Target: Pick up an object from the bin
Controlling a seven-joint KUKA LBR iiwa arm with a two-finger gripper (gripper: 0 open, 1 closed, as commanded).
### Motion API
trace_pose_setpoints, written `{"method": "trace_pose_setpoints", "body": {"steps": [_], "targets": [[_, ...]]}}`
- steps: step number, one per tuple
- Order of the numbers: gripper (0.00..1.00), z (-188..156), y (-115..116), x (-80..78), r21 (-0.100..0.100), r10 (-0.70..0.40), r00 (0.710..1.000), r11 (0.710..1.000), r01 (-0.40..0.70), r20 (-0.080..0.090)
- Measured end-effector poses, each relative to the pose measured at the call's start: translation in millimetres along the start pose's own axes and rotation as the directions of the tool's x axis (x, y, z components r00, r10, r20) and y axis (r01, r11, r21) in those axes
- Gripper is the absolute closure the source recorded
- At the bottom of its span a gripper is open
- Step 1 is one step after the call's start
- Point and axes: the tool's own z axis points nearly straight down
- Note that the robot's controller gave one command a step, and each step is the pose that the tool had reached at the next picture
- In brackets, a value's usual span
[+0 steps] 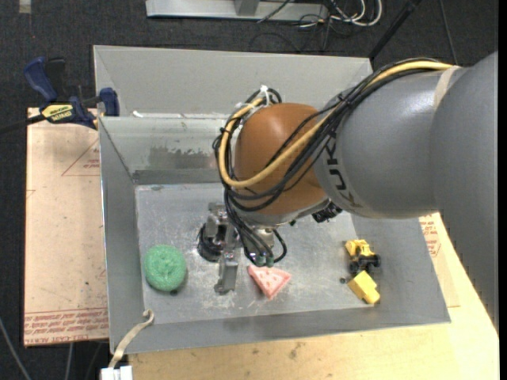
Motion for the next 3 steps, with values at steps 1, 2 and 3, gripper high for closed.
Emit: {"method": "trace_pose_setpoints", "body": {"steps": [1,2,3], "targets": [[0.00,28.7,-56.1,-11.0,0.005,0.039,0.999,0.999,-0.039,-0.013],[0.00,9.1,-77.3,-4.5,0.006,0.060,0.998,0.998,-0.060,-0.008],[0.00,43.9,-33.7,-36.2,0.003,-0.006,1.000,1.000,0.006,0.006]]}}
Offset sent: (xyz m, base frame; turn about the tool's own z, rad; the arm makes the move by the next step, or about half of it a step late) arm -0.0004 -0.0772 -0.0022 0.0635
